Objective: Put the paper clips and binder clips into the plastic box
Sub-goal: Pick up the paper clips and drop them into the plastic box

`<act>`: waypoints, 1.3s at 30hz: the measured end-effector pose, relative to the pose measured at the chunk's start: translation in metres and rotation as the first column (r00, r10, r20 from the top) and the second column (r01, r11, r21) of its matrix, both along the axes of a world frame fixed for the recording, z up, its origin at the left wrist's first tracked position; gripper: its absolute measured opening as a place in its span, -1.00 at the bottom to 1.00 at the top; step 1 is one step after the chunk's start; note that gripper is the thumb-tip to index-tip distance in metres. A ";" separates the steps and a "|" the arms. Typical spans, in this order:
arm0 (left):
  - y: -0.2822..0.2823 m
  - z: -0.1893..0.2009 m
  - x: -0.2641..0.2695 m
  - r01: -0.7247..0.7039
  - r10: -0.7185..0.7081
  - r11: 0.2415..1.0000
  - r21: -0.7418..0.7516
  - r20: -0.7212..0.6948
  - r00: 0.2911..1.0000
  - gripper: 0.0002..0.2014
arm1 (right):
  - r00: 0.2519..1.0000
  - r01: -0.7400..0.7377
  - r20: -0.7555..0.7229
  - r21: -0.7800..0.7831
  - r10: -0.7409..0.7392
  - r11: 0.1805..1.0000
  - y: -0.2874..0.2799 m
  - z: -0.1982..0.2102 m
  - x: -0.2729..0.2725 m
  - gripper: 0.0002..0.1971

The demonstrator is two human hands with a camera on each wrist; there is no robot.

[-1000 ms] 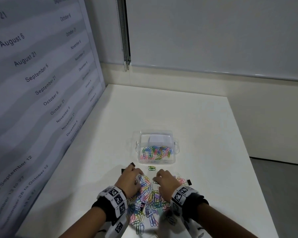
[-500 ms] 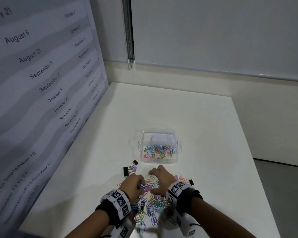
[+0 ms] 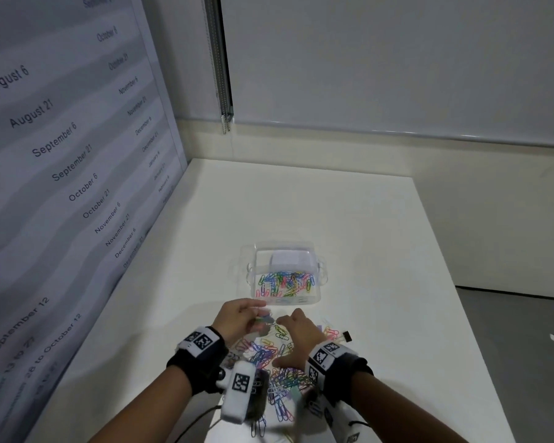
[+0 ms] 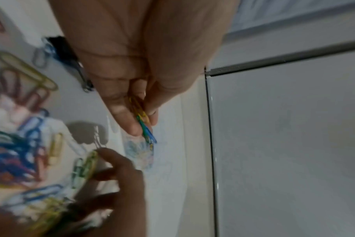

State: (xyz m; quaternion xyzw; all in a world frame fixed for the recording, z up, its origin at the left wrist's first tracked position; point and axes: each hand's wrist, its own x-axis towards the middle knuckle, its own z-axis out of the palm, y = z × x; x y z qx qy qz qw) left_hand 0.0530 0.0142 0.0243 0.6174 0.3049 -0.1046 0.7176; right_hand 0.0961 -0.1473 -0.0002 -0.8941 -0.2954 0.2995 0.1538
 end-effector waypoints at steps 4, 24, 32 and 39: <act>-0.003 0.010 0.019 -0.150 0.150 0.945 -0.292 -0.023 0.988 -0.75 | 0.998 -0.068 -0.007 0.011 0.068 0.998 0.005 -0.004 -0.007 -0.58; -0.021 0.005 0.038 0.502 -0.522 0.603 0.620 -0.170 0.836 -0.60 | 0.948 0.291 0.036 0.303 -0.316 0.908 0.002 0.049 0.058 -0.82; -0.023 0.000 0.013 0.552 -0.590 0.563 0.615 -0.168 0.790 -0.48 | 0.906 0.407 -0.044 0.355 -0.420 0.841 0.000 0.038 0.062 -0.61; -0.021 -0.005 -0.005 0.194 -0.427 0.700 0.688 0.184 0.885 -0.66 | 0.899 0.424 -0.085 0.408 -0.429 0.808 -0.028 0.039 0.048 -0.72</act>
